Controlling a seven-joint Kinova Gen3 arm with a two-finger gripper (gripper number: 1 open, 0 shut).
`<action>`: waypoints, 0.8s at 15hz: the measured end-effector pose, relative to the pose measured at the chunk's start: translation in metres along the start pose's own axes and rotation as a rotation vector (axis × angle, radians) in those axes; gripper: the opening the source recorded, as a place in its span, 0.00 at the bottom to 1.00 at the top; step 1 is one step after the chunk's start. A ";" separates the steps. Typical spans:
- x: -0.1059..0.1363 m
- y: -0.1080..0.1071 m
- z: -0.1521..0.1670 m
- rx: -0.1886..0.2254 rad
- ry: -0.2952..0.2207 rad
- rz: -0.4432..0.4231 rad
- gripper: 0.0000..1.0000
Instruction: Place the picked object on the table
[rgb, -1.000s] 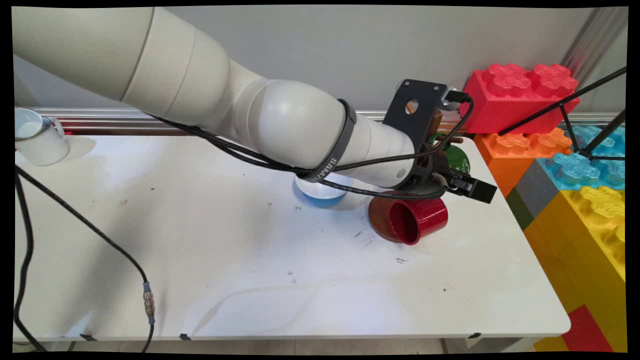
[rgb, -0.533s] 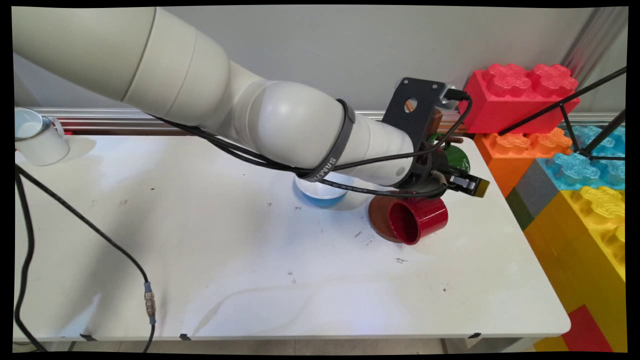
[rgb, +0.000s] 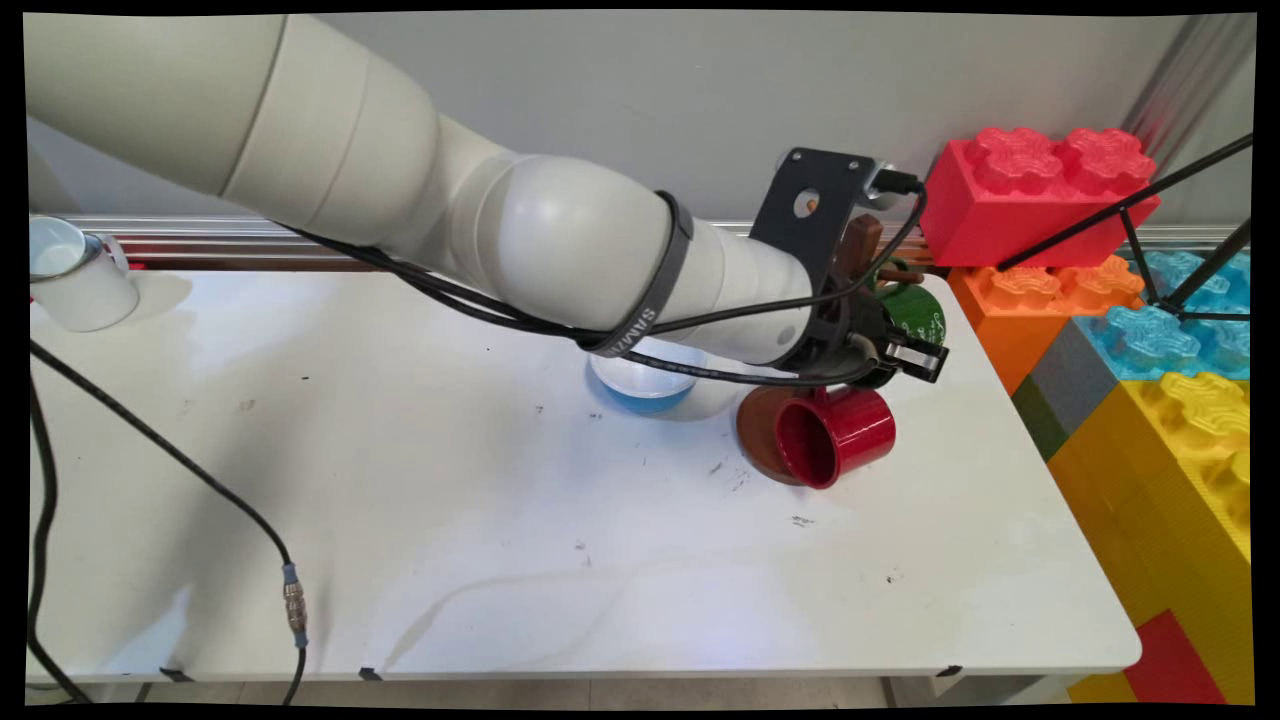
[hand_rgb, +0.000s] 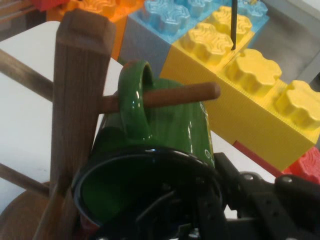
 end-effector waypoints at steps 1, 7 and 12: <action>0.000 -0.001 -0.002 -0.001 -0.001 0.000 0.00; -0.002 -0.001 -0.015 -0.025 -0.001 -0.001 0.00; 0.004 0.004 -0.026 -0.060 0.015 -0.008 0.00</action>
